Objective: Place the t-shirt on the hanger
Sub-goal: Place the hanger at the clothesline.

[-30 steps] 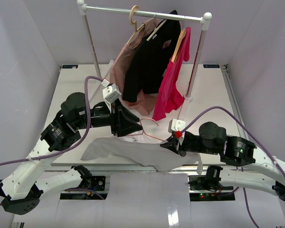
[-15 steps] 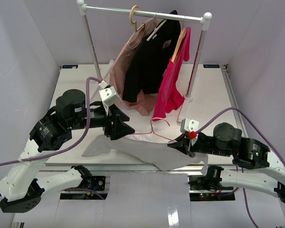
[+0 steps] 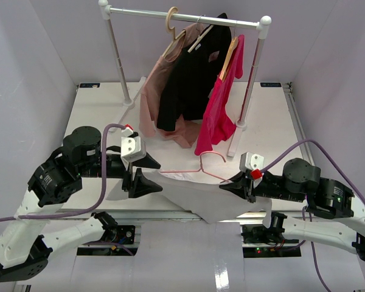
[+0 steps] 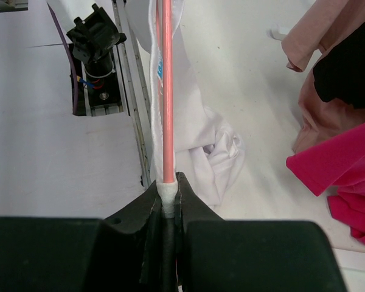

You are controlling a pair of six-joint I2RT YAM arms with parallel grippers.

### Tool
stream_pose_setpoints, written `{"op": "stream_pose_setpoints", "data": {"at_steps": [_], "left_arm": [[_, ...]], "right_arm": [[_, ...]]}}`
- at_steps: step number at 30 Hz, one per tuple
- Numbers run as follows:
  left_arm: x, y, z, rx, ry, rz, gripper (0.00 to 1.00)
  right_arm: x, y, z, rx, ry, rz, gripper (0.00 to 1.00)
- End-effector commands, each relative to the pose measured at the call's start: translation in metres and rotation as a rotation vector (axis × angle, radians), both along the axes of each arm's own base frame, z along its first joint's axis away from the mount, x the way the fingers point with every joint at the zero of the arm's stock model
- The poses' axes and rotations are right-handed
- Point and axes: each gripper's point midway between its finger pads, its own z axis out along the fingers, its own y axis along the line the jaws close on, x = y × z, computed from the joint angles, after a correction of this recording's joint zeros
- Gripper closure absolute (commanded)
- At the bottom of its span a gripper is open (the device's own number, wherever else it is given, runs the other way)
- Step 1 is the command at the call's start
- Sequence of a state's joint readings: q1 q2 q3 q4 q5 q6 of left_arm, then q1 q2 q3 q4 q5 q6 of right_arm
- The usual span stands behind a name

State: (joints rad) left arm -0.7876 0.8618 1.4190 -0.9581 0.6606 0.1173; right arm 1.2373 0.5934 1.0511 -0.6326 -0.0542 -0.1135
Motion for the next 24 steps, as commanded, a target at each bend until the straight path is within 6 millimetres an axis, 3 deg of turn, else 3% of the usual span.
{"op": "stream_pose_setpoints", "data": {"at_steps": [1, 5, 16, 20, 24], "left_arm": [[0.017, -0.002, -0.008, 0.039, -0.058, 0.034, 0.23], [0.022, -0.008, -0.019, 0.071, -0.037, 0.019, 0.23], [0.010, -0.021, -0.038, 0.071, 0.018, -0.108, 0.25], [0.006, -0.024, -0.040, 0.069, 0.036, -0.136, 0.34], [0.007, -0.029, -0.047, 0.078, 0.067, -0.159, 0.50]], "right_arm": [[-0.007, -0.003, 0.036, 0.109, -0.036, 0.034, 0.92], [-0.010, -0.005, 0.036, 0.114, -0.036, 0.047, 0.92], [-0.009, -0.003, 0.036, 0.109, -0.035, 0.043, 0.92], [-0.007, -0.003, 0.036, 0.109, -0.039, 0.038, 0.92], [-0.007, 0.001, 0.033, 0.102, -0.036, 0.042, 0.92]]}}
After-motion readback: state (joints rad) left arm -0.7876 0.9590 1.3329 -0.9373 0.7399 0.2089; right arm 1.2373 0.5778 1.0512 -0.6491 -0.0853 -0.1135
